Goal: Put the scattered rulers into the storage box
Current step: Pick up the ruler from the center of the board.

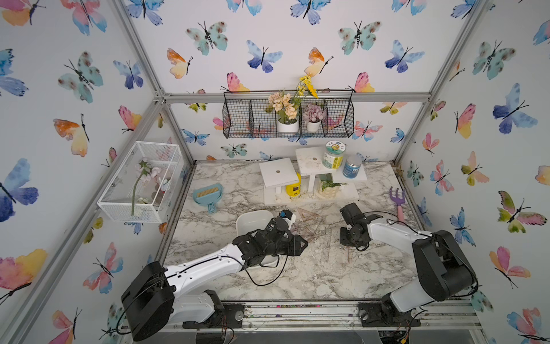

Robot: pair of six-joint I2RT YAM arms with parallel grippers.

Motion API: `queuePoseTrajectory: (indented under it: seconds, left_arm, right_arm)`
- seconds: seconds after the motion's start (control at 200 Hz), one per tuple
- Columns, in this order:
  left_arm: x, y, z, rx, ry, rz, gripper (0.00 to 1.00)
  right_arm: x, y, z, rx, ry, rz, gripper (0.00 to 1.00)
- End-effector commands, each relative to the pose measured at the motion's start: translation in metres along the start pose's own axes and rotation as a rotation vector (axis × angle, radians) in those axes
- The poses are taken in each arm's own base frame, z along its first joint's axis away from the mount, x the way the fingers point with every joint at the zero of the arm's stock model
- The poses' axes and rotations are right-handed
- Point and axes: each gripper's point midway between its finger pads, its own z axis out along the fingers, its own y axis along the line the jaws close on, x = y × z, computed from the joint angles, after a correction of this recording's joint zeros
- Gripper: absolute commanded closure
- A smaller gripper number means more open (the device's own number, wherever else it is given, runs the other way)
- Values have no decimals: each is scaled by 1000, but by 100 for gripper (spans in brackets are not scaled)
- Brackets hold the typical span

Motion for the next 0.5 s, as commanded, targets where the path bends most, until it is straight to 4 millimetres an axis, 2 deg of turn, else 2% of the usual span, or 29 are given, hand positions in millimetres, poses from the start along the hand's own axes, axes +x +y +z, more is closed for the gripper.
queuePoseTrajectory:
  seconds: [0.0, 0.115, 0.28, 0.496]
  left_arm:
    - [0, -6, -6, 25, -12, 3, 50]
    - [-5, -9, -10, 24, -26, 11, 50]
    - [-16, -11, -21, 3, -68, 35, 49]
    - [-33, -9, -36, -57, -129, 64, 42]
  right_arm:
    - [4, -5, -13, 9, -10, 14, 88]
    - [-5, -3, -33, -22, -58, 28, 98]
    - [-21, 10, -66, -105, -124, 36, 98]
    - [-31, 31, -93, -233, -150, 25, 98]
